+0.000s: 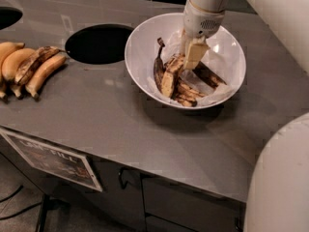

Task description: Pick banana from white bowl

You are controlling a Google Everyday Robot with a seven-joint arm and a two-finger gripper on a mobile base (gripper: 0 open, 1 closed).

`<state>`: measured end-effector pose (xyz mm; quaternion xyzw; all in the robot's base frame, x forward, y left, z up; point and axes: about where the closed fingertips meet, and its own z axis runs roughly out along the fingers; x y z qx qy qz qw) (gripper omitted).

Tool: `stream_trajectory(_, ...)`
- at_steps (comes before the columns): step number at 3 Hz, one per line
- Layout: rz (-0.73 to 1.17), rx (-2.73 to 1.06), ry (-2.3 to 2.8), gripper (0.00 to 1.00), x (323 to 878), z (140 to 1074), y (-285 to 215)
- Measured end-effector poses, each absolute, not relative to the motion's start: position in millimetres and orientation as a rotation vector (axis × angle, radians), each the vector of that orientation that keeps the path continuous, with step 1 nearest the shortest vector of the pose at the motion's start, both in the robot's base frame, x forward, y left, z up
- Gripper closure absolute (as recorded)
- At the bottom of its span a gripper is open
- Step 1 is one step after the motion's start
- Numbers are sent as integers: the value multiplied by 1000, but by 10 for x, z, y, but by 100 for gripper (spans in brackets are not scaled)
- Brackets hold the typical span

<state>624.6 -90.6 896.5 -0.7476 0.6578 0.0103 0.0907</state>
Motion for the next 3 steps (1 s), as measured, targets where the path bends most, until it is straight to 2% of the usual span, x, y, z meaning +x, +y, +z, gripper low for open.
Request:
stream_trajectory(1,31,-2222,1955,97,6247,8965,-906)
stream_trajectory(3,-12,-2175,1930,100,6221,9109,-941)
